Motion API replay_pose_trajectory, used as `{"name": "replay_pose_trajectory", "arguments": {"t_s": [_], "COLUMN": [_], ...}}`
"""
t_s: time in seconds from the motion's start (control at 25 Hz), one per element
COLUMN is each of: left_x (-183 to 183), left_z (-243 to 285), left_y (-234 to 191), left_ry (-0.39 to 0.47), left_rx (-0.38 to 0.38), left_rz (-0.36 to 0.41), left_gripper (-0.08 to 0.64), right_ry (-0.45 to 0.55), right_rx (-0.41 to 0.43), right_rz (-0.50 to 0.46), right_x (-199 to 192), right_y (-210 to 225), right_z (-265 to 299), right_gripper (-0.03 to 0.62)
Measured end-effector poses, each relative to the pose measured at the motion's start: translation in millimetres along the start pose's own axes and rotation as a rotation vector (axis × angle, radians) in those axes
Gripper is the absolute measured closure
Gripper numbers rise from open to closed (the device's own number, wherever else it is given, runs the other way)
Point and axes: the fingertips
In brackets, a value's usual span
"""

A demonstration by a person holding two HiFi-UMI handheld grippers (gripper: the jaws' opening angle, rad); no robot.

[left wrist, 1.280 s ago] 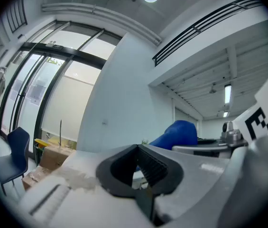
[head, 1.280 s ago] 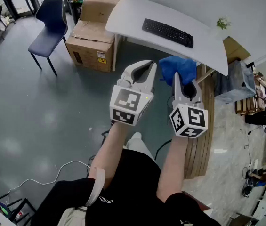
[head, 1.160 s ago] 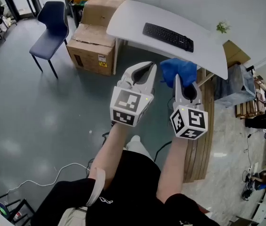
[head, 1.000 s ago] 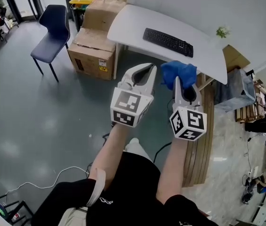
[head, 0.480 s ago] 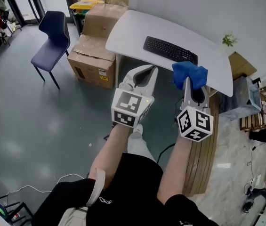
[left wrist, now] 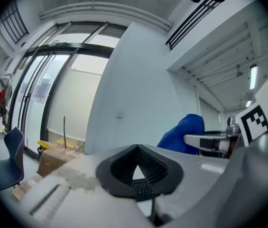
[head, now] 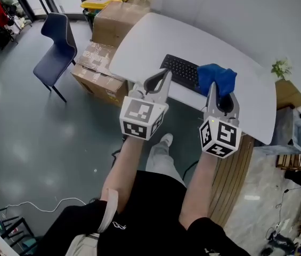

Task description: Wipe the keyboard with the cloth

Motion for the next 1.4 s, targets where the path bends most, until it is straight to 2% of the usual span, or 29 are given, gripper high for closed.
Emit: {"name": "replay_pose_trajectory", "arguments": {"t_s": [0.12, 0.2, 0.4, 0.64, 0.84, 1.08, 1.4], "left_x": [2, 2, -11, -36, -66, -93, -138], "left_z": [74, 107, 163, 218, 234, 228, 228], "left_y": [-4, -8, -33, -46, -68, -114, -156], "left_ry": [-0.018, -0.039, -0.125, -0.191, -0.258, -0.341, -0.433], "left_rx": [0.011, 0.028, 0.074, 0.089, 0.113, 0.157, 0.131], "left_rz": [0.002, 0.013, 0.046, 0.023, 0.016, -0.027, -0.008], "left_gripper": [0.563, 0.565, 0.563, 0.563, 0.563, 0.565, 0.564], "right_ry": [-0.01, -0.024, -0.068, -0.123, -0.189, -0.258, -0.35], "right_rx": [0.01, 0.04, 0.149, 0.224, 0.276, 0.352, 0.409], "right_rz": [0.029, 0.061, 0.124, 0.174, 0.221, 0.263, 0.286], "right_x": [-1, -7, -30, -61, -94, -117, -153], "right_y": [53, 71, 75, 81, 64, 17, -45], "right_z": [65, 99, 154, 201, 231, 258, 287], "right_gripper": [0.505, 0.505, 0.505, 0.505, 0.505, 0.505, 0.505]}}
Point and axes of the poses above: the fingertips, and each gripper's own axes: z forward along the fingers, y to its right, x out of its top, and after that the axes turned 2 degrees about -z, right-handed
